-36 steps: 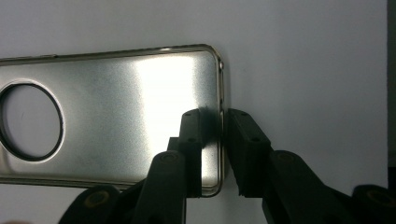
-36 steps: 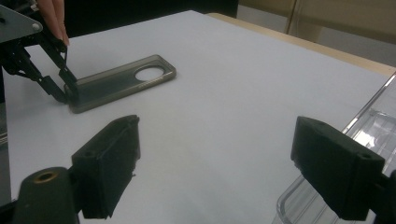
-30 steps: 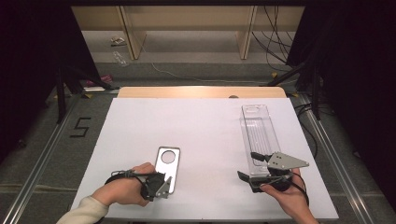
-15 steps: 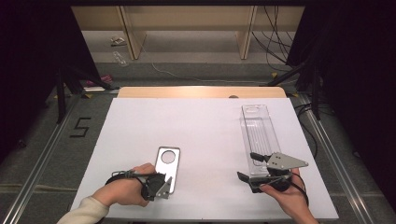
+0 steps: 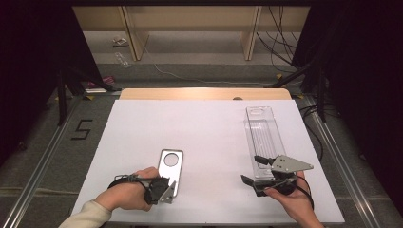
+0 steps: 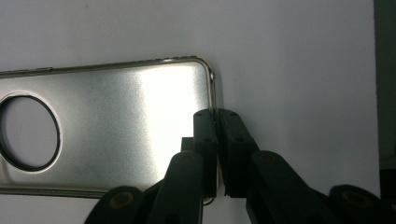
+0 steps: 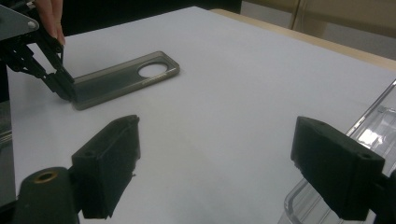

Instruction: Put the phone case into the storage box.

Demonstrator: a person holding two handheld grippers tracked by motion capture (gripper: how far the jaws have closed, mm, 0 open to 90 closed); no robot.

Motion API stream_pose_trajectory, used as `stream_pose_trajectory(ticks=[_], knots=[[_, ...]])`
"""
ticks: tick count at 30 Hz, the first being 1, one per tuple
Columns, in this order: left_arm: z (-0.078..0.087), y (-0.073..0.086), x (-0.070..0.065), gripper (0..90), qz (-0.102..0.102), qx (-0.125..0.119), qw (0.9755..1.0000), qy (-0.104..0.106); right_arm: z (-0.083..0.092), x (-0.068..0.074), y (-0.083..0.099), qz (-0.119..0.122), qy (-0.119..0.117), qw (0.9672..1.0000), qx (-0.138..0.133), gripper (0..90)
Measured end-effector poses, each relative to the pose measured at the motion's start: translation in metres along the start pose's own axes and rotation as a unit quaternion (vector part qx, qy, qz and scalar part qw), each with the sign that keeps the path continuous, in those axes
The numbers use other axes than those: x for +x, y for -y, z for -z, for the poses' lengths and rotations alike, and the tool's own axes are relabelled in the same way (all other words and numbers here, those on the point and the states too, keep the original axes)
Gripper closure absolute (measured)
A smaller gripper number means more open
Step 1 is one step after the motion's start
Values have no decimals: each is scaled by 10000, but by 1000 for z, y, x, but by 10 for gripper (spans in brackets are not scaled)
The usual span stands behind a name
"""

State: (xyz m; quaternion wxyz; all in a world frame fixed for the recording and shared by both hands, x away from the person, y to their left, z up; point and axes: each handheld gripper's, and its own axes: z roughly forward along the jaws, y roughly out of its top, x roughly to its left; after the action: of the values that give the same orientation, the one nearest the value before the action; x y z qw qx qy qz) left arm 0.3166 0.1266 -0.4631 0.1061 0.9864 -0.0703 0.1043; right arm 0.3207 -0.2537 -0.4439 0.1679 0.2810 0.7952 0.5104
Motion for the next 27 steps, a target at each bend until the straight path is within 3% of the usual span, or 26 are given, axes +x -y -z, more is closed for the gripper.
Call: stream_pose_trajectory(ticks=[13, 19, 20, 24, 27], knots=[[0, -3, 0, 878, -189, -57, 9997, -162, 0, 0, 0, 4, 1, 10000, -18, 166], [4, -5, 0, 880, -144, -94, 9993, -319, 0, 0, 0, 9, 3, 10000, -19, 166], [5, -5, 0, 882, -64, -130, 9994, -329, 0, 0, 0, 8, 6, 10000, -23, 166], [7, -7, 1, 883, -96, -190, 9985, -495, 1, 0, 0, 13, 11, 10000, -18, 166], [8, -7, 0, 883, 74, -332, 9974, -635, 1, 0, 0, 17, 12, 10000, -25, 166]])
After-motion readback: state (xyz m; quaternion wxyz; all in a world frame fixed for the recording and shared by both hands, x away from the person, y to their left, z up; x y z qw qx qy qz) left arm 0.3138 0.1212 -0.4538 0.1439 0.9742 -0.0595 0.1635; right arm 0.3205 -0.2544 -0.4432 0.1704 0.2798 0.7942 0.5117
